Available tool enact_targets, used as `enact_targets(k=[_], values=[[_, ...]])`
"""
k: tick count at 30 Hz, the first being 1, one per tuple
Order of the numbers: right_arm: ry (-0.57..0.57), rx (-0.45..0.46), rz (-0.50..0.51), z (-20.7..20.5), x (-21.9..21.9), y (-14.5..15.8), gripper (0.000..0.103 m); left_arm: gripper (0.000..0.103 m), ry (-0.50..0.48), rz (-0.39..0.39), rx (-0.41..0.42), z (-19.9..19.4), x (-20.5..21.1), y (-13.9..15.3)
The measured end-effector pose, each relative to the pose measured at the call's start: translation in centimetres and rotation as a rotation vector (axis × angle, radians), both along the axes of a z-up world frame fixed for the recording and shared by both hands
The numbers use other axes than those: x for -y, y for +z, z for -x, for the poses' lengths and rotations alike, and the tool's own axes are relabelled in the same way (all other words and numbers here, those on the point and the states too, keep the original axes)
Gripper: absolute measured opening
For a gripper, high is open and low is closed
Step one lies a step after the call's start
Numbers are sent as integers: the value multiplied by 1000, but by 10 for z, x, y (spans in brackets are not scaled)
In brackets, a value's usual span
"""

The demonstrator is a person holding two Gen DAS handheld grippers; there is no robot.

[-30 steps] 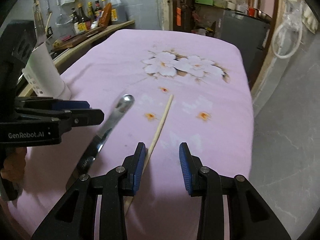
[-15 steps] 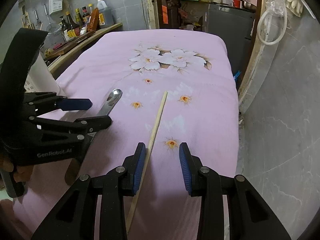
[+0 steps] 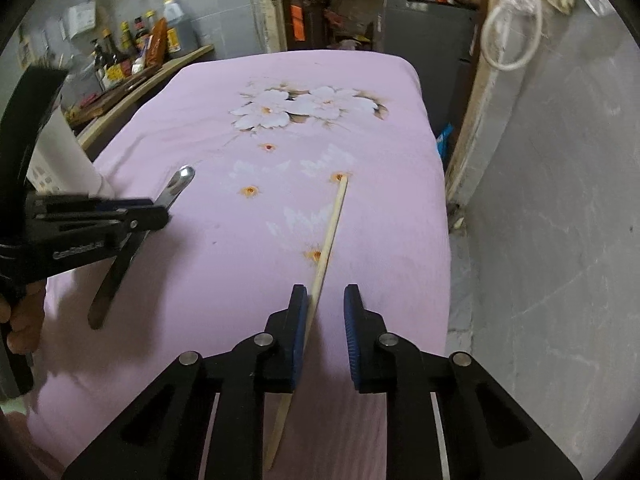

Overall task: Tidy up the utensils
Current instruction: 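Grasp the long flat silver utensil with the left tool while the right tool grasps the chopstick, then lift the flat utensil and chopstick and carry both over the white basket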

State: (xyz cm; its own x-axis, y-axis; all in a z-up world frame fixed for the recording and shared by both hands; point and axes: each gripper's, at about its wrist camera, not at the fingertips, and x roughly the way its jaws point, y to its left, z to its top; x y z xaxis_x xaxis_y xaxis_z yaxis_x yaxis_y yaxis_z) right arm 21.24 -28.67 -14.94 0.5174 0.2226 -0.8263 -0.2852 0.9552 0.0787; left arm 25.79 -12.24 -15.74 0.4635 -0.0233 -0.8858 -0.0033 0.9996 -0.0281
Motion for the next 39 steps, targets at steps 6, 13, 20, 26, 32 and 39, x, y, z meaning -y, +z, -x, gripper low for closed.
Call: enact_targets(k=[6,13,20,26,32,39], values=[[16,-60,-88,-18,5,-6,17,17,8,82,-26,6,-12,-1],[19,-70,-83,-51,-14,-10,17,18,-22,36,-55,-1,-7,-3],[-31,-55,-43,-63,-29,-14,13,19,-30,-20,-28,-1,0,-3],[-86,-30,-178,-62,-15,0,4,15,-32,17,-25,-1,-4,2],[-41,175,-295,-31,-4,45,4,15,-51,119,104,19,-10,30],[-57,266,-444,-12,5,73,4,15,-73,153,245,46,-11,64]])
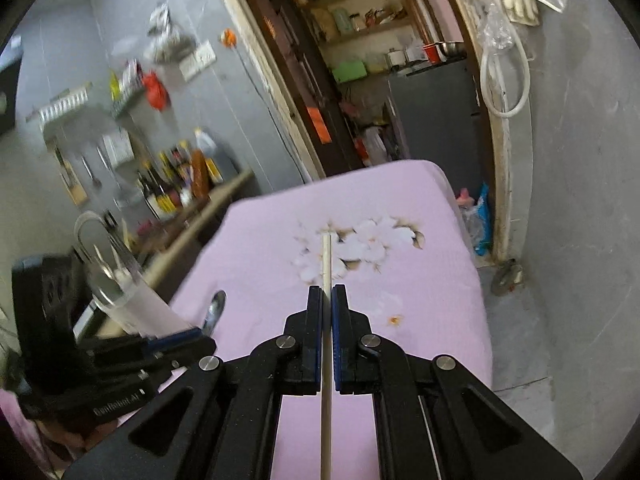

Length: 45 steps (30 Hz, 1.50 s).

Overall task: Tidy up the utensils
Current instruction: 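Lift the flat utensil and chopstick and carry both over the white basket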

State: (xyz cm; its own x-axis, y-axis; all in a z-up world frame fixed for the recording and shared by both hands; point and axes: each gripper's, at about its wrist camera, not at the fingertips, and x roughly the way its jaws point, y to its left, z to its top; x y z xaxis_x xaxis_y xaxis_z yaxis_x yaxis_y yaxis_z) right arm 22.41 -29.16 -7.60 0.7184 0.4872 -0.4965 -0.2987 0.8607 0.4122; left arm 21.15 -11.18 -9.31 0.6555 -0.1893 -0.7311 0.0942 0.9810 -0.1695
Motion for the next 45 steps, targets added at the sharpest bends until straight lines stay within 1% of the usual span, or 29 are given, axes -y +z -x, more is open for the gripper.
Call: enact_targets(k=[3,5,11,17,22,26,31,36,40,45], values=[[-10,16,-88,1,5,6,4,15,2,-3,44,7,1,12],[-11,35,-115,0,5,8,4,15,11,5,72,12,-2,19],[8,121,-127,2,-16,26,4,15,76,44,160,16,-19,48],[45,214,-140,2,-45,59,4,15,153,62,258,19,-41,81],[86,290,-162,3,-76,86,4,15,214,47,330,28,-68,107],[116,323,-188,2,-104,103,4,15,256,38,372,32,-88,123],[138,363,-239,-2,-136,118,4,15,307,33,416,41,-121,136],[113,392,-297,-5,-168,122,4,15,384,40,457,46,-164,141],[70,405,-316,-8,-194,115,4,15,455,62,474,46,-199,137],[-20,408,-296,-8,-223,98,4,15,521,98,480,37,-236,125]])
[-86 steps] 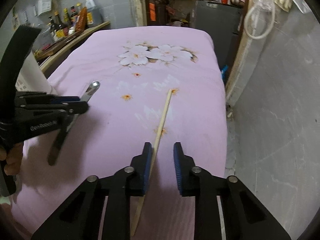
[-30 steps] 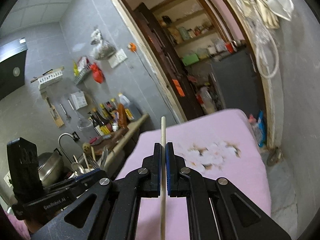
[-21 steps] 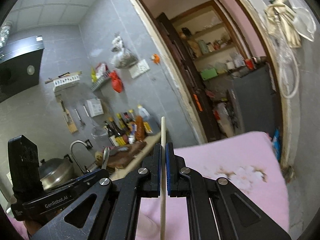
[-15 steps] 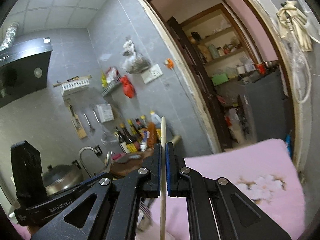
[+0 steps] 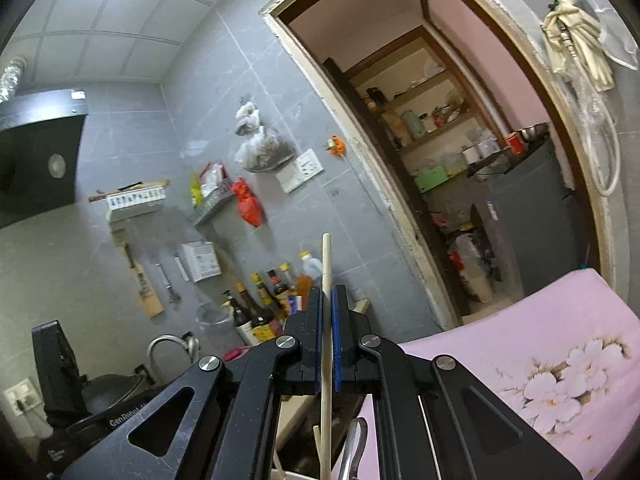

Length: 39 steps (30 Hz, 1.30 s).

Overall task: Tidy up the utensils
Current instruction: 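Lift the flat utensil and chopstick and carry both over the white basket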

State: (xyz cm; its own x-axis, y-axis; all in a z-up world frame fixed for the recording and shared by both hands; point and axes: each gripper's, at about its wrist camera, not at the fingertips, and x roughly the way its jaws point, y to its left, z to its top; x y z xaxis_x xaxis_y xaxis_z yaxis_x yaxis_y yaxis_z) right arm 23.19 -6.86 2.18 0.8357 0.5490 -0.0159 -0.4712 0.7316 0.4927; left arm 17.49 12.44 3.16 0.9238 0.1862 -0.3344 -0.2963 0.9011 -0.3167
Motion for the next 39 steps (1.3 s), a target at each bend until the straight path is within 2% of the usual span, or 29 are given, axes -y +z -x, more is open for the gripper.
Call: enact_targets(k=[9,13,21,29,39], values=[[-185,2,-16,8,-14,-28,4,15,15,89,29,-11,-33,-31],[-222,8,1,11,-15,-34,4,15,12,108,36,-12,-36,-42],[-235,32,28,15,-17,-41,4,15,-12,59,72,-9,-22,-50],[-228,79,111,25,-24,-46,4,15,-6,-19,126,9,-13,-54],[-222,81,160,37,-24,-52,4,15,-15,-94,108,22,-9,-61]])
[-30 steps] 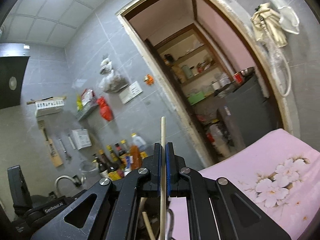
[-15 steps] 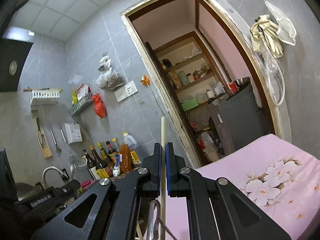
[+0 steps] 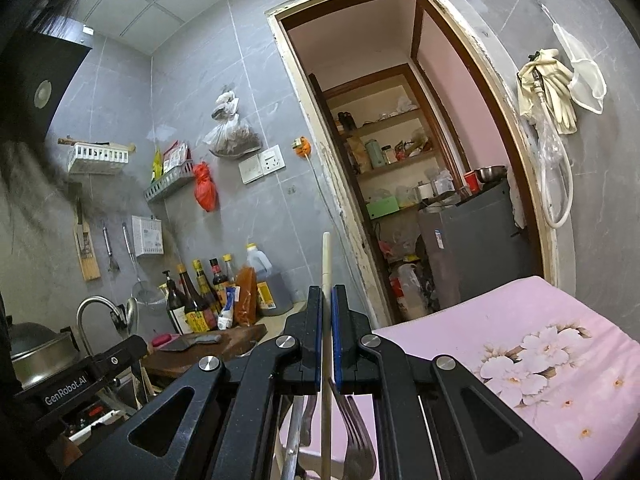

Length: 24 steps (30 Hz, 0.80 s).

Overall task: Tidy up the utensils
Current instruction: 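Lower both utensils into the white basket and open both tools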

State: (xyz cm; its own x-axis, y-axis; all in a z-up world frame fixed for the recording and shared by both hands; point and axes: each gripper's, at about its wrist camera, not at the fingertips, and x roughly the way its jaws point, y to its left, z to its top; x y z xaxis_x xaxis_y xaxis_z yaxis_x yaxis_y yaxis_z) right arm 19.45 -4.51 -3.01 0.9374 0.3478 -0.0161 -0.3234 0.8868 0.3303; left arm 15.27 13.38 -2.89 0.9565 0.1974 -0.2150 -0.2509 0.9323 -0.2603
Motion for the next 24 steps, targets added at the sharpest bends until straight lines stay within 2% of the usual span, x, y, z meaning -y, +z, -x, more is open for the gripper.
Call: enact_targets(k=[13,19,24], values=[[-2,9,7,10,5,5,5,15,-19,-21,-6,4,4,-6],[16,6,27,17,8,6,5,15,-34,-34,-44,7,8,-9],[33,-20,51,21,7,6,5,15,-60,-76,-72,11,15,-9]])
